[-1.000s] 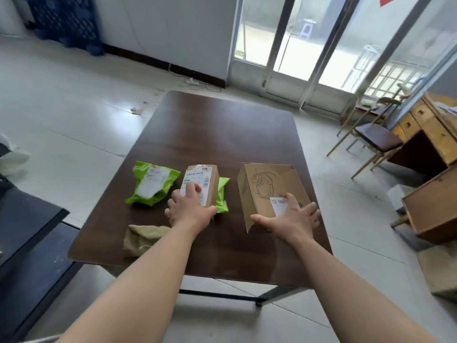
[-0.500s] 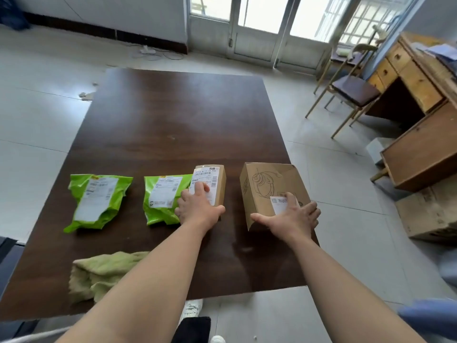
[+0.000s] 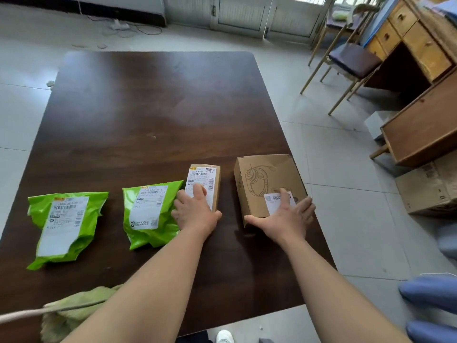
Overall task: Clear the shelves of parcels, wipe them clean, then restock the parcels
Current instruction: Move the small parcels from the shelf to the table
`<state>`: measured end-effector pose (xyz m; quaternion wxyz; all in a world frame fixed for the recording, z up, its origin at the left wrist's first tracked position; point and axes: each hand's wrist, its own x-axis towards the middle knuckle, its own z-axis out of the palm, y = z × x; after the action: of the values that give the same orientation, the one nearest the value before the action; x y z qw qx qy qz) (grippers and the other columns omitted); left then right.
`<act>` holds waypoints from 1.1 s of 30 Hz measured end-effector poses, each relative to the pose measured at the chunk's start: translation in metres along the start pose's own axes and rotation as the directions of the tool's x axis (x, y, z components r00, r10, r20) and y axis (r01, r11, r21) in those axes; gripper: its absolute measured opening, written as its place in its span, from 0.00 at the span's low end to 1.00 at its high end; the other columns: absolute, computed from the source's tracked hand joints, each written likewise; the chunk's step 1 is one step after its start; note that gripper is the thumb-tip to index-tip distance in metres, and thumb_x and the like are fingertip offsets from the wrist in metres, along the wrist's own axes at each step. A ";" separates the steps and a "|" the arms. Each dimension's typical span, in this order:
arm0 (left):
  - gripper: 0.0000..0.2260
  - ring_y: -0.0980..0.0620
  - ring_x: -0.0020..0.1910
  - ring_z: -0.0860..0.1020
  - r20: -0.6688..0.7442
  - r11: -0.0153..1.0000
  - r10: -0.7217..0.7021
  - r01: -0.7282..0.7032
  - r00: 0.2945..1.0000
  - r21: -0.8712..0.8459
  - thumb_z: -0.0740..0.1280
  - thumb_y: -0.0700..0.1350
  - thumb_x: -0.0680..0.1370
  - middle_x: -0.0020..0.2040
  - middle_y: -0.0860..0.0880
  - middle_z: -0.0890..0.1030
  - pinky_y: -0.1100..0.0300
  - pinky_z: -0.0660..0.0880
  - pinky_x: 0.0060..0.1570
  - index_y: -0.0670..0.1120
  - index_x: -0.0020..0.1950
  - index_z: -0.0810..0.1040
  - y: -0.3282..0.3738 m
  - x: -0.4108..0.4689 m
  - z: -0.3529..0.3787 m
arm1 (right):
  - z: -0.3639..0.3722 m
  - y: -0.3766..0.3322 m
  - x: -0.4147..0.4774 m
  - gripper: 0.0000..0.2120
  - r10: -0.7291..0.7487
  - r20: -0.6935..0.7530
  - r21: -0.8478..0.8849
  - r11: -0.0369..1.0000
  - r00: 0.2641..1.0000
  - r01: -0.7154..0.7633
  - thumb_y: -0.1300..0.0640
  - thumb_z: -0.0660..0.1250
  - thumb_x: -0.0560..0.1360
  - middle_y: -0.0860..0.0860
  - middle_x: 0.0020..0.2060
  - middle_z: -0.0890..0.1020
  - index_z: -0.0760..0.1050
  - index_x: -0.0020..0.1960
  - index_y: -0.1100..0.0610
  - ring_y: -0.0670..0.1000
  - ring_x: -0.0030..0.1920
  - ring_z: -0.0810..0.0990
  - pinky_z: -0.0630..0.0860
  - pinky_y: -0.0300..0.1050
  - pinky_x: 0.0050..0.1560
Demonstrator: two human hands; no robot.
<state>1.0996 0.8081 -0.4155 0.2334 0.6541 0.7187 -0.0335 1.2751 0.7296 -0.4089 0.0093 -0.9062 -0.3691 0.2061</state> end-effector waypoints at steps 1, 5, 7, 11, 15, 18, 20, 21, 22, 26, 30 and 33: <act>0.29 0.43 0.60 0.67 0.006 1.000 -0.004 0.004 1.000 0.009 0.73 0.59 0.68 0.62 0.43 0.62 0.49 0.67 0.59 0.53 0.59 0.60 0.001 0.001 0.002 | 0.002 0.000 0.002 0.59 0.005 0.005 -0.003 1.000 1.000 -0.005 0.20 0.66 0.54 0.63 0.76 0.43 0.45 0.76 0.42 0.68 0.76 0.41 0.50 0.62 0.74; 0.31 0.44 0.60 0.66 0.043 0.999 -0.022 0.021 0.999 0.027 0.74 0.60 0.66 0.63 0.43 0.60 0.50 0.68 0.58 0.53 0.58 0.58 0.000 0.002 0.011 | 0.007 0.001 0.005 0.60 0.008 0.006 -0.005 1.000 1.000 -0.008 0.20 0.65 0.54 0.63 0.76 0.42 0.43 0.76 0.41 0.67 0.76 0.40 0.49 0.63 0.74; 0.32 0.44 0.60 0.66 0.072 0.999 -0.031 0.030 0.997 0.014 0.76 0.60 0.65 0.63 0.43 0.59 0.51 0.68 0.58 0.53 0.56 0.58 0.000 0.003 0.014 | 0.007 0.000 0.007 0.61 0.002 0.012 -0.029 1.000 1.000 -0.002 0.19 0.64 0.53 0.63 0.76 0.41 0.41 0.76 0.41 0.67 0.76 0.39 0.49 0.62 0.74; 0.32 0.44 0.61 0.65 0.151 0.999 -0.037 0.041 0.988 -0.024 0.77 0.59 0.65 0.63 0.44 0.58 0.51 0.66 0.60 0.55 0.56 0.59 0.001 0.003 0.009 | 0.004 -0.001 0.006 0.63 0.001 0.058 -0.101 0.995 0.998 0.005 0.17 0.62 0.54 0.63 0.76 0.36 0.35 0.77 0.42 0.66 0.75 0.34 0.43 0.63 0.74; 0.29 0.44 0.64 0.66 0.132 0.998 -0.001 0.009 0.991 -0.062 0.73 0.59 0.69 0.65 0.45 0.63 0.51 0.65 0.63 0.54 0.64 0.64 -0.005 -0.002 -0.005 | 0.000 -0.005 -0.006 0.59 -0.064 0.038 -0.115 0.991 0.997 0.068 0.23 0.66 0.60 0.61 0.76 0.35 0.37 0.77 0.45 0.64 0.75 0.33 0.40 0.62 0.74; 0.24 0.44 0.64 0.70 0.049 0.989 0.009 -0.002 0.999 -0.145 0.69 0.56 0.73 0.65 0.45 0.70 0.50 0.69 0.62 0.51 0.67 0.68 -0.016 -0.012 -0.021 | -0.004 -0.010 -0.019 0.50 -0.134 0.008 -0.079 0.988 0.991 0.134 0.32 0.69 0.67 0.59 0.77 0.39 0.45 0.78 0.46 0.63 0.76 0.36 0.42 0.61 0.74; 0.21 0.44 0.62 0.73 0.014 0.967 -0.008 0.012 1.000 -0.253 0.68 0.53 0.75 0.62 0.46 0.74 0.50 0.71 0.61 0.49 0.66 0.70 -0.026 -0.020 -0.032 | -0.007 -0.015 -0.028 0.43 -0.169 -0.013 -0.072 0.983 0.986 0.168 0.36 0.69 0.70 0.58 0.78 0.41 0.52 0.77 0.47 0.62 0.77 0.37 0.43 0.60 0.75; 0.19 0.45 0.61 0.74 -0.002 0.951 -0.019 0.017 1.000 -0.309 0.67 0.51 0.75 0.61 0.46 0.75 0.50 0.72 0.60 0.48 0.65 0.71 -0.032 -0.026 -0.037 | -0.009 -0.018 -0.034 0.41 -0.191 -0.017 -0.068 0.980 0.981 0.189 0.37 0.69 0.71 0.57 0.78 0.42 0.54 0.77 0.48 0.61 0.77 0.38 0.44 0.60 0.75; 0.18 0.45 0.60 0.74 -0.022 0.935 -0.031 0.021 0.999 -0.354 0.66 0.49 0.76 0.61 0.46 0.76 0.50 0.72 0.60 0.47 0.64 0.72 -0.038 -0.033 -0.042 | -0.011 -0.022 -0.041 0.39 -0.214 -0.019 -0.061 0.975 0.977 0.212 0.39 0.69 0.72 0.57 0.78 0.43 0.56 0.76 0.48 0.61 0.77 0.39 0.44 0.60 0.75; 0.12 0.45 0.58 0.76 -0.118 0.869 -0.107 0.035 0.987 -0.494 0.66 0.46 0.76 0.58 0.46 0.79 0.55 0.72 0.56 0.46 0.59 0.75 -0.067 -0.060 -0.057 | -0.015 -0.037 -0.068 0.32 -0.320 -0.043 -0.017 0.947 0.947 0.319 0.41 0.67 0.73 0.55 0.78 0.53 0.63 0.74 0.49 0.58 0.78 0.47 0.49 0.58 0.75; 0.05 0.45 0.54 0.78 -0.186 0.843 -0.181 0.055 0.966 -0.535 0.65 0.46 0.76 0.53 0.47 0.81 0.56 0.73 0.53 0.49 0.51 0.76 -0.103 -0.091 -0.065 | -0.010 -0.054 -0.100 0.25 -0.452 -0.052 0.050 0.889 0.890 0.455 0.44 0.66 0.75 0.53 0.74 0.65 0.70 0.70 0.50 0.54 0.75 0.58 0.58 0.54 0.73; 0.04 0.45 0.53 0.78 -0.216 0.831 -0.252 0.097 0.943 -0.548 0.65 0.45 0.76 0.52 0.47 0.81 0.57 0.72 0.51 0.49 0.49 0.76 -0.142 -0.117 -0.069 | -0.002 -0.069 -0.131 0.20 -0.548 -0.029 0.112 0.829 0.836 0.547 0.49 0.66 0.75 0.51 0.66 0.74 0.74 0.66 0.52 0.52 0.68 0.69 0.66 0.48 0.66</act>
<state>0.9482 0.7043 -0.3459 0.2969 0.4930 0.7826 0.2371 1.1463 0.6918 -0.3474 0.1194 -0.7601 -0.6005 0.2178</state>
